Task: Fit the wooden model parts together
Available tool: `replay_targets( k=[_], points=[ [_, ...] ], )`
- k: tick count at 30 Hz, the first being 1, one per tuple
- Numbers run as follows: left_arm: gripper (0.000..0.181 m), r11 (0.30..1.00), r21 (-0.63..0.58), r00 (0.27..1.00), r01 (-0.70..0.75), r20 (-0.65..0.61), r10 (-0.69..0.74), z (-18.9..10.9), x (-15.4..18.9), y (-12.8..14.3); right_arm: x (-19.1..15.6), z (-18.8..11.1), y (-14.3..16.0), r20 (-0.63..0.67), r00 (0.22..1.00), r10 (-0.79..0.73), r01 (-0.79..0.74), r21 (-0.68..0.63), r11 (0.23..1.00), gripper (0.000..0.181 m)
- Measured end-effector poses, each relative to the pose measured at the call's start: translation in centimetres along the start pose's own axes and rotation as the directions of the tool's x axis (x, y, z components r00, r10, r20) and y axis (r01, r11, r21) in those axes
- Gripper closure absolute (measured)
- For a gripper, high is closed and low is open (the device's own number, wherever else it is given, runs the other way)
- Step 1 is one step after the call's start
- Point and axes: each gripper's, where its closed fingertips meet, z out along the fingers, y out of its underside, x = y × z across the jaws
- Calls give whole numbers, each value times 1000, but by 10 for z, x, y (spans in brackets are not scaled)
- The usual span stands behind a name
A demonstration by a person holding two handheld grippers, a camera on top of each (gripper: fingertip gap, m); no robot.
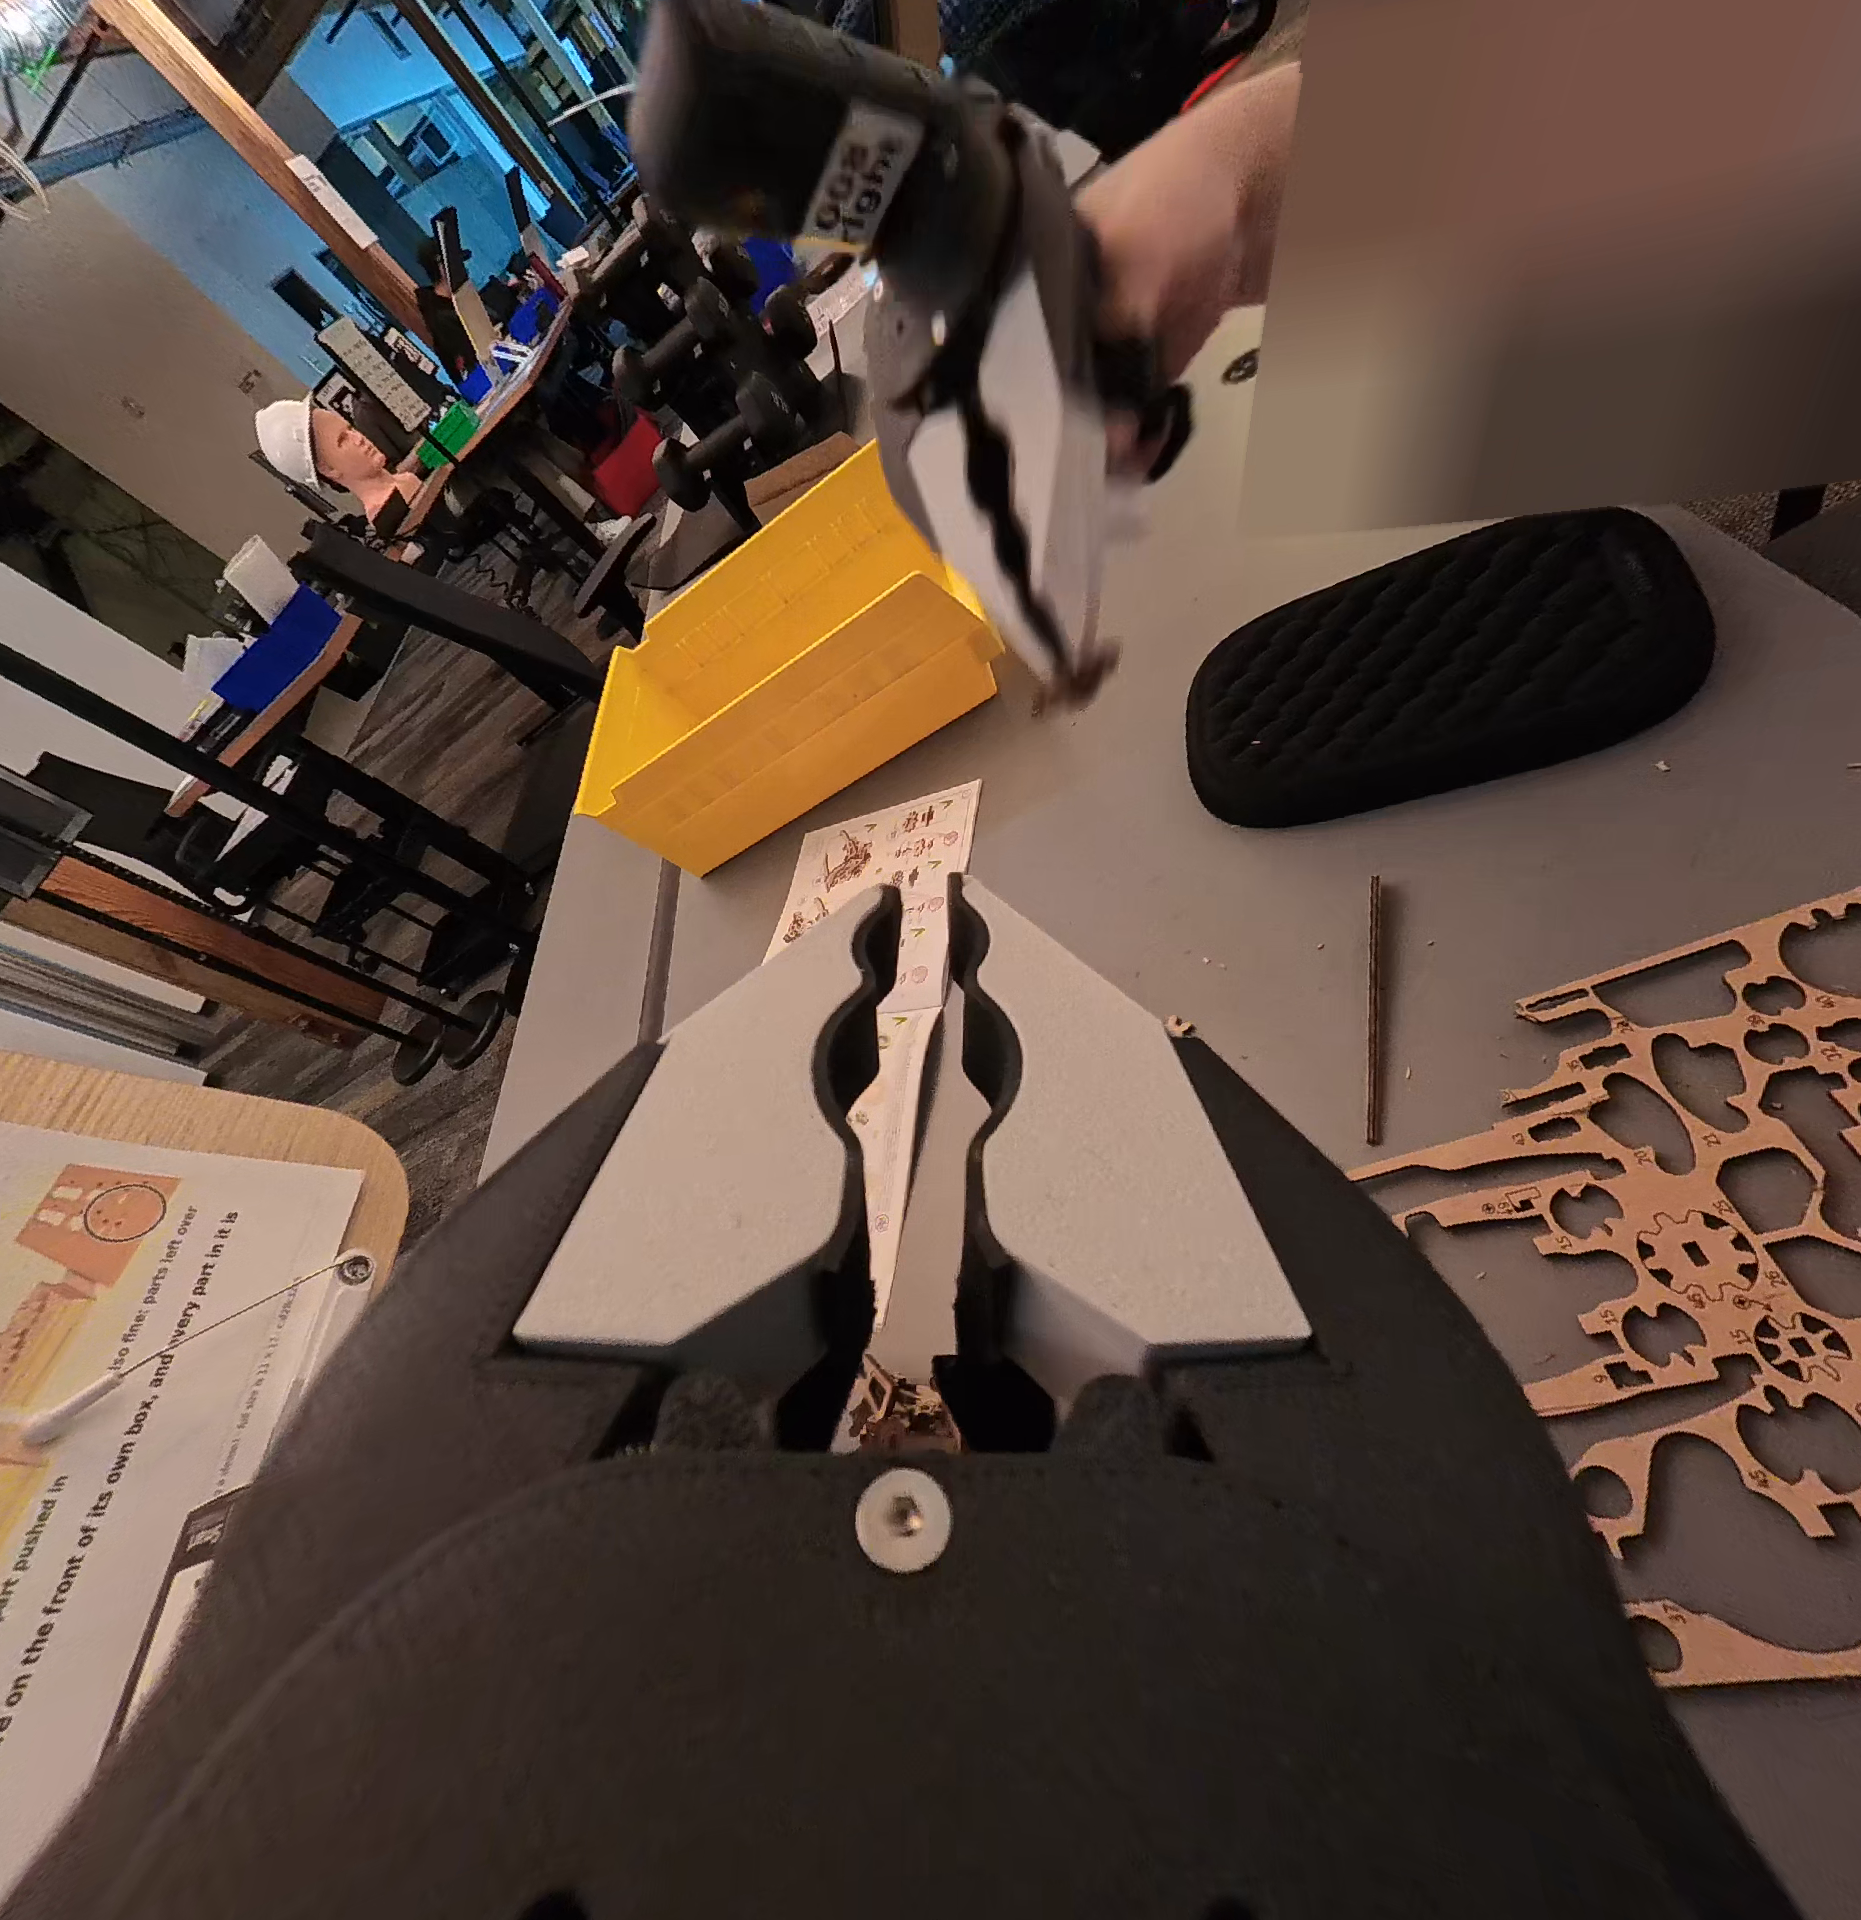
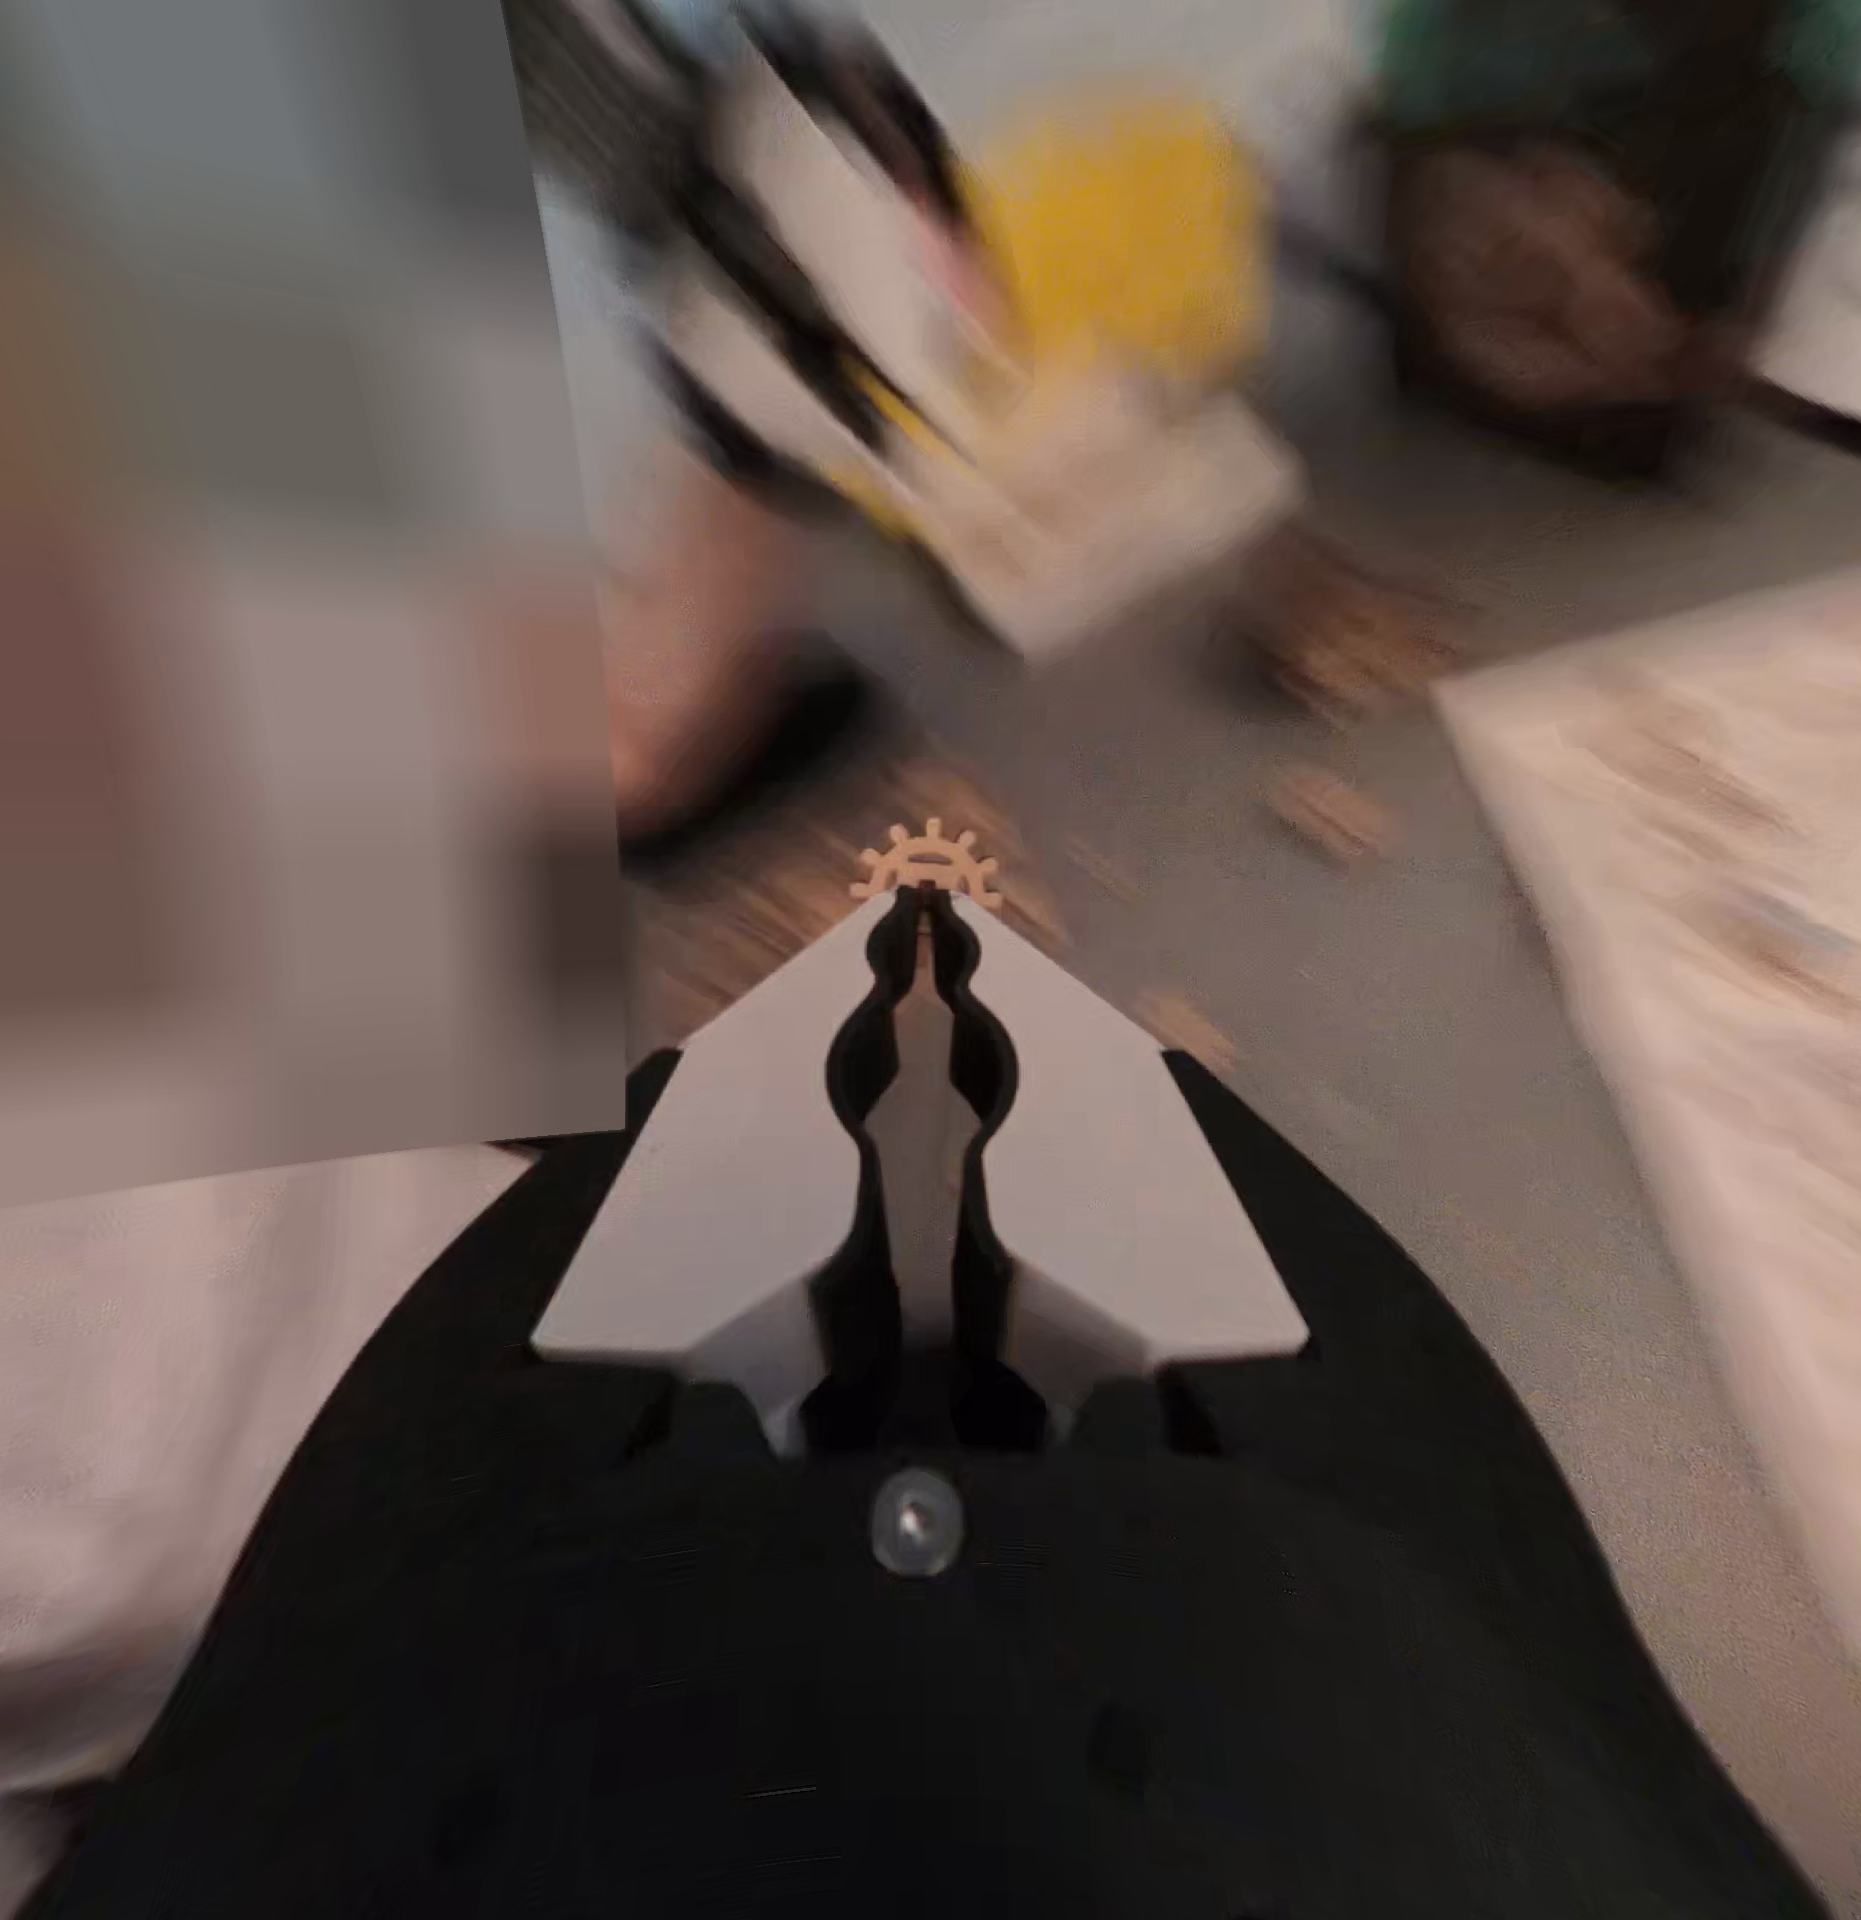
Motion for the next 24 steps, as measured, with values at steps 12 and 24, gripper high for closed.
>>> replay_targets(
  k=[12, 24],
  points=[
    [175, 1000, -6, 1000, -3, -8, 3, 2, 2, 1, 106, 5, 121, -359, 865, -351, -38, -745, 666, 180],
    [175, 1000, -14, 1000, 1, -25, -1, 7, 5, 3, 109, 0, 121, -367, 822, -434, 5, -759, 651, 180]
  ],
)
